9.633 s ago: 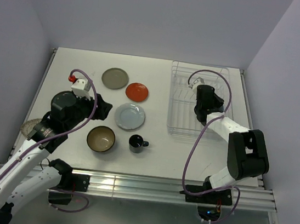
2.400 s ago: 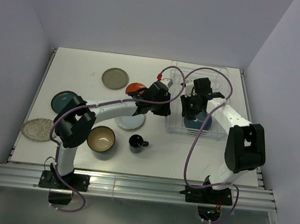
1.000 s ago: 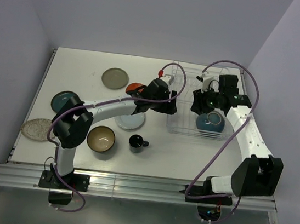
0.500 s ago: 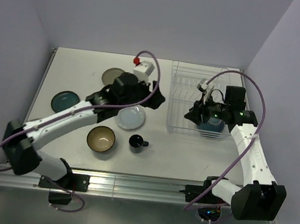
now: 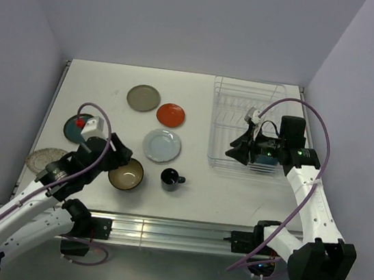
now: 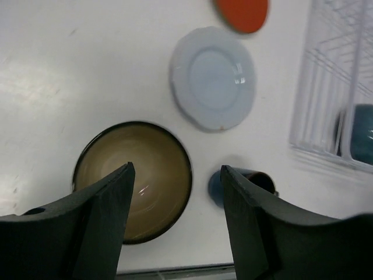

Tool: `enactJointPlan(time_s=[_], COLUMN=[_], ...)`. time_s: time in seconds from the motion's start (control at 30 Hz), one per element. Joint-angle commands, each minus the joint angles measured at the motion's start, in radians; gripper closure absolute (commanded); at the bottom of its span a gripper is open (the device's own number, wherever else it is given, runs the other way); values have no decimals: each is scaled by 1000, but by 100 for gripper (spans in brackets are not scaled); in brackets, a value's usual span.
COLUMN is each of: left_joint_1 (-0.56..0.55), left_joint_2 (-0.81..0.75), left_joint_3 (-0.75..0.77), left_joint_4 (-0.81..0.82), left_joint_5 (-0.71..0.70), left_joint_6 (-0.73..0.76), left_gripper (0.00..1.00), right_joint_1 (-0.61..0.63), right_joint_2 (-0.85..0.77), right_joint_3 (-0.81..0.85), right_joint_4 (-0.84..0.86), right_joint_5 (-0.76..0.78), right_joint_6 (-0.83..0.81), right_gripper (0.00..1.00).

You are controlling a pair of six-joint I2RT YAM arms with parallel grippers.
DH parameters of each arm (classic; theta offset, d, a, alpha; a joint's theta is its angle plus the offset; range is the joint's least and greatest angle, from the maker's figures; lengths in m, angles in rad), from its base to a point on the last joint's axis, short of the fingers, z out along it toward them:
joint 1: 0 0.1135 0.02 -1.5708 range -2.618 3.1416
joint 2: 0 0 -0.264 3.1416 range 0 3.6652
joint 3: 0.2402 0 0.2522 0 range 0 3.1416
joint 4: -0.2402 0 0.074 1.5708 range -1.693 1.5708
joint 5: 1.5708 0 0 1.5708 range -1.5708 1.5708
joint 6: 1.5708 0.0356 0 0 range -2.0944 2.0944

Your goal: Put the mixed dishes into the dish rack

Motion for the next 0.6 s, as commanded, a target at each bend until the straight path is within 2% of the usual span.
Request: enactJointPlan(time_s=[0.0,0.1,0.33,0.43,0.57], left_joint_1=[28,46,104,110,136], left_joint_2=[-19,34,212,209,183], left_joint_3=[-12,6,-30,-67,-159], left_joint_4=[-180,-296,-379,-366,-242], left_joint_5=[-88,-123,-36,-25,70], left_joint_6=[-241,-392,-538,-564,-555], left_gripper=[33,31,32,33,37], right_joint_1=[-2,-2,-2,-3,-3], right_joint_2=[-15,-16,-21,-23,-18], right_joint_3=[-4,-5,-2,-2,-1], right_joint_4=[25,22,17,14,8], right_joint_5=[-21,-12,13,18,18], right_joint_6=[-30,-33,-40,-45,-47], right_gripper=[50,50,49,49,49])
